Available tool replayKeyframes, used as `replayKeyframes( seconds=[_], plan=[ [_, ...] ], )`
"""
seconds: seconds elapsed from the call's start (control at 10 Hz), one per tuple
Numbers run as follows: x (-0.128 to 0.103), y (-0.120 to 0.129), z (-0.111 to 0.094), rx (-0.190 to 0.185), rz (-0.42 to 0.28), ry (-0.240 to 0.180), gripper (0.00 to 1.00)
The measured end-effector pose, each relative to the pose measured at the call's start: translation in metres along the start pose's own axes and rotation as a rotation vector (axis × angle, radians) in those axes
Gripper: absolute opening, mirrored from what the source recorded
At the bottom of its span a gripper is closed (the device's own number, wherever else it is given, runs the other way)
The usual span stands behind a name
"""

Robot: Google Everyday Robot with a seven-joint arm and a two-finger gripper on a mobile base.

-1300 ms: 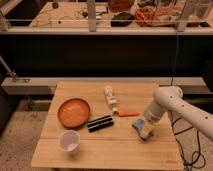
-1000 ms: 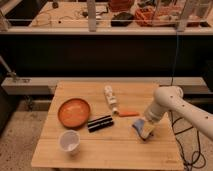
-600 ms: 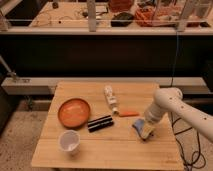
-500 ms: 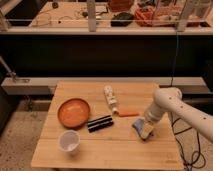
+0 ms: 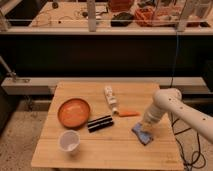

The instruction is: Place the white sponge in the ceramic cup

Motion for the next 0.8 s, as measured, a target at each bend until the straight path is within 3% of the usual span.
replayKeyframes(
  seconds=[0.3, 0.4, 0.5, 0.8],
  plan=[
    [-0.007, -0.003, -0.02, 0.003, -0.011, 0.0, 0.11],
    [-0.009, -0.003, -0.021, 0.001, -0.016, 0.0, 0.08],
    [-0.011, -0.003, -0.014, -0.002, -0.021, -0.003, 0.09],
    [-0.011, -0.001, 0.002, 0.001, -0.047, 0.005, 0.35]
  ],
)
